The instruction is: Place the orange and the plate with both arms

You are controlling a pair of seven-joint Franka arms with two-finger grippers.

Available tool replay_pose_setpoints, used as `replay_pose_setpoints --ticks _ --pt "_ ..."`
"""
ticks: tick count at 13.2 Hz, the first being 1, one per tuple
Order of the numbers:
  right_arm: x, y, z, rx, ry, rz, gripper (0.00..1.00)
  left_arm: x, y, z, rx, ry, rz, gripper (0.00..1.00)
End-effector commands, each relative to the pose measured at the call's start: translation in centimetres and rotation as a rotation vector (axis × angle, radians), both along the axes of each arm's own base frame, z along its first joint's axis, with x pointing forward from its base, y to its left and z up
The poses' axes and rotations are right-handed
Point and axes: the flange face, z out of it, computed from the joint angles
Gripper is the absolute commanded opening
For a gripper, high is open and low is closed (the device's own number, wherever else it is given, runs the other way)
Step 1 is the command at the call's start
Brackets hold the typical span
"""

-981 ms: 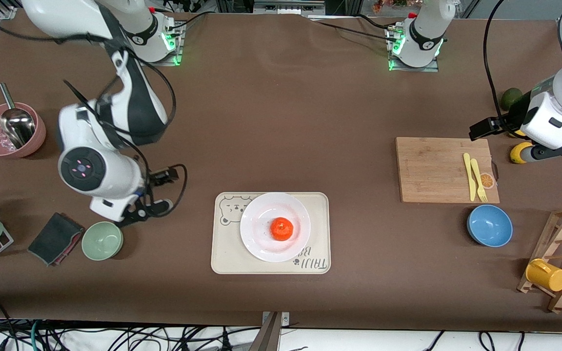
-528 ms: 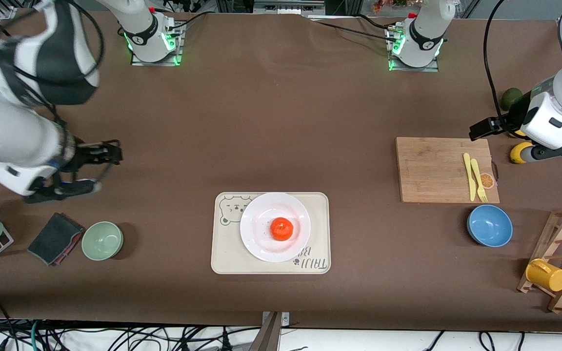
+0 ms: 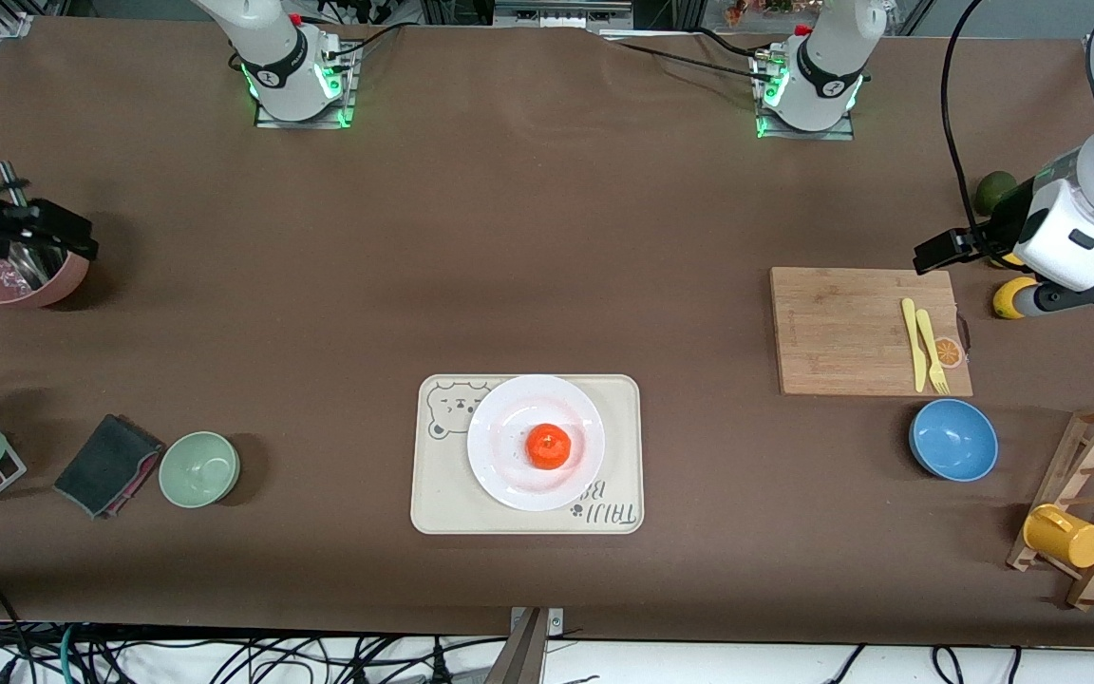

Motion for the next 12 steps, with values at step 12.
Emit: replay_pose_setpoints --ticks 12 --pt "-2.5 -0.1 -1.1 0.013 -0.006 -0.016 1.00 0.1 0.2 0.5 -0.018 0.005 -0.012 1.00"
